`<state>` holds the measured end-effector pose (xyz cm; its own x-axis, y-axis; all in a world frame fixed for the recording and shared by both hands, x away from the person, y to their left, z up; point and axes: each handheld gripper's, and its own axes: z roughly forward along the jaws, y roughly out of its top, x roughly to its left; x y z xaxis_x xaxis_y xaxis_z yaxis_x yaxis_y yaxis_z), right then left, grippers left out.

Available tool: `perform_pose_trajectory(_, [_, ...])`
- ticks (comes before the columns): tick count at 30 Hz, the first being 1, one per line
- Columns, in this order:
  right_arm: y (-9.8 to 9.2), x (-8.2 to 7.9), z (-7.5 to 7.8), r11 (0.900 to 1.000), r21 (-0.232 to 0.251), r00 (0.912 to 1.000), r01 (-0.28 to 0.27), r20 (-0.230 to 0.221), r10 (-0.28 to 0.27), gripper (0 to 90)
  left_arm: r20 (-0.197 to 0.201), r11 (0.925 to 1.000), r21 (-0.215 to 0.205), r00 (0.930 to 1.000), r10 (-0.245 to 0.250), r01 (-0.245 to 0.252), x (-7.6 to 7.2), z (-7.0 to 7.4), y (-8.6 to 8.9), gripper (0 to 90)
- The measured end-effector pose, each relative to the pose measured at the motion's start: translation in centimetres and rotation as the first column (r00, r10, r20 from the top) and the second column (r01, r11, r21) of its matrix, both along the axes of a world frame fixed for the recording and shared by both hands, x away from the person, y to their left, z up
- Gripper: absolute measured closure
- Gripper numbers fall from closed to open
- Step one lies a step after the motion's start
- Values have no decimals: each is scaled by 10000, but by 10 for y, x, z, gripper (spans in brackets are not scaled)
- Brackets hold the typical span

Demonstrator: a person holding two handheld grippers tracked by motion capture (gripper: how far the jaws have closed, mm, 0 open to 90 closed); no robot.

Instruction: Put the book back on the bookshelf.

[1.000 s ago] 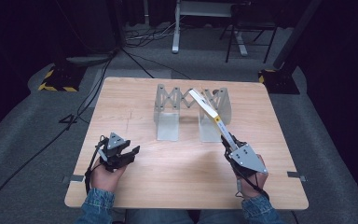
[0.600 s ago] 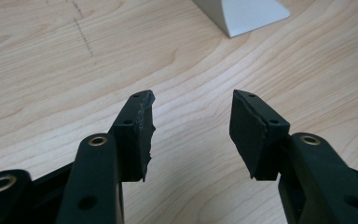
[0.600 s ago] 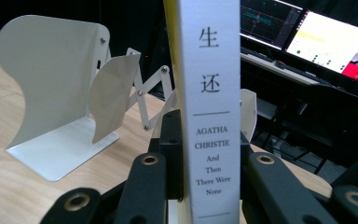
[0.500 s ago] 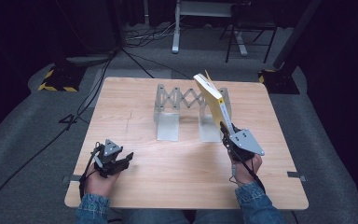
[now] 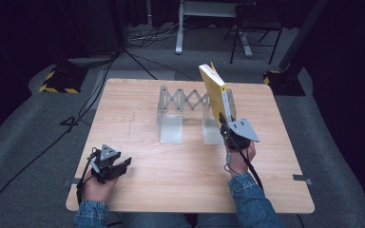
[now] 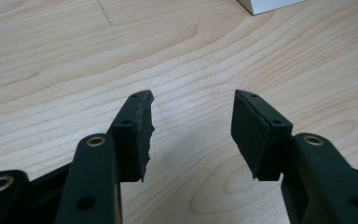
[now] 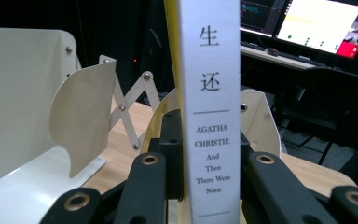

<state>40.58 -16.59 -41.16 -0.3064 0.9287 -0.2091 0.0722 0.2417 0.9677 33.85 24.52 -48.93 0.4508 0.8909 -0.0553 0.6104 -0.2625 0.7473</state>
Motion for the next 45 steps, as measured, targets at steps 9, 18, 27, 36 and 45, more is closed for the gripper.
perform_pose_trajectory(9, [6, 13, -13, 9972, 694, 9995, 292, -157, -281, 756, 3, 9995, 212, 9997, -252, 251, -2, -5, 2, 482])
perform_pose_trajectory(18, [8, 19, -19, 9907, 1224, 9978, 596, -345, -557, 755, -36, 10000, -39, 10000, -89, 89, 1, -7, 5, 486])
perform_pose_trajectory(27, [12, 25, -31, 9883, 1362, 9963, 685, -601, -608, 753, 22, 9999, 50, 9999, -122, 122, 0, -8, 3, 485])
perform_pose_trajectory(36, [16, 30, -41, 9904, 1123, 9906, 807, -1192, -672, 748, 26, 9998, 103, 9998, -174, 174, 0, -8, 2, 486])
perform_pose_trajectory(45, [15, 34, -58, 9939, 711, 9778, 837, -1980, -682, 737, 44, 9990, 323, 9996, -295, 293, 1, -9, -1, 486])
